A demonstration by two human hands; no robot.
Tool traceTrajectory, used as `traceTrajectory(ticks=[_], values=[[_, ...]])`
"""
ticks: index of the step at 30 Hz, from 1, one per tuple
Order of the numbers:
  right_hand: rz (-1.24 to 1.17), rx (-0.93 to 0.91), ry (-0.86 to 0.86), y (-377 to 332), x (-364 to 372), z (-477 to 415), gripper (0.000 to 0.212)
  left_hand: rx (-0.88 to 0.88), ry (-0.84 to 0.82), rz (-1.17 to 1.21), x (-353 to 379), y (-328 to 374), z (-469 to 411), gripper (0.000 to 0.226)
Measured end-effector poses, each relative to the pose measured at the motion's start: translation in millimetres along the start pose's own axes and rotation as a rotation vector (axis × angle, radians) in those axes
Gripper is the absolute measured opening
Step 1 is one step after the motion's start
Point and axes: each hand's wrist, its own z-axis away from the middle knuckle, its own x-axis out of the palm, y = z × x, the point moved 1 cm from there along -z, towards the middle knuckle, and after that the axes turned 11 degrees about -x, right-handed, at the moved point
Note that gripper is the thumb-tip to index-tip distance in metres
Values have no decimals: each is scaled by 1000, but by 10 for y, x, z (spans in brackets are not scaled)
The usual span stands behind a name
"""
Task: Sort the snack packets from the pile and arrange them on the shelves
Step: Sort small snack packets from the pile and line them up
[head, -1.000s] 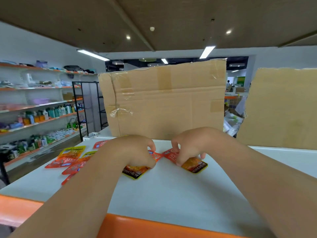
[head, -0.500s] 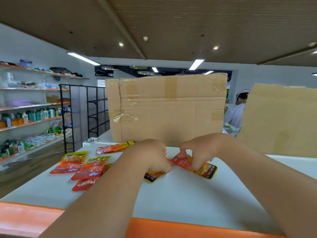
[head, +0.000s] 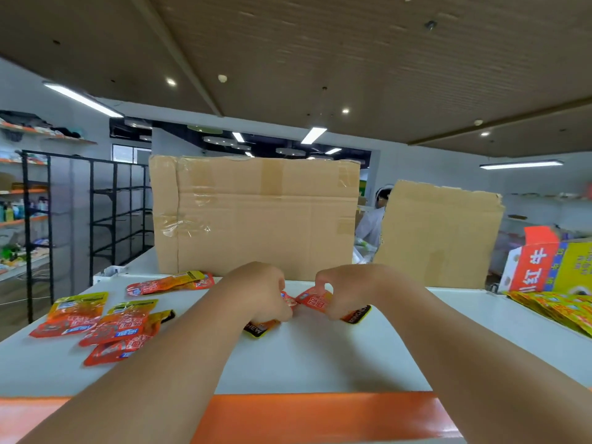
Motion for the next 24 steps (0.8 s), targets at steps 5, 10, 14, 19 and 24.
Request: traceTrajectory(ticks=[5,10,14,19,24], values=[[-38,68,270,382,-145,472,54,128,101,75,-157,288,43,38],[-132,170,469,937,-205,1188,53,257,164,209,-308,1033,157,44],[-168,263,598,1454,-157,1888,45,382,194,327,-220,1851,321,55],[-188,388,715,2150,-24,2816,36,523,237,418,-44,2961,661,56],[-174,521,739,2774,153,3796,32,622,241,459,170,4002,991,54]])
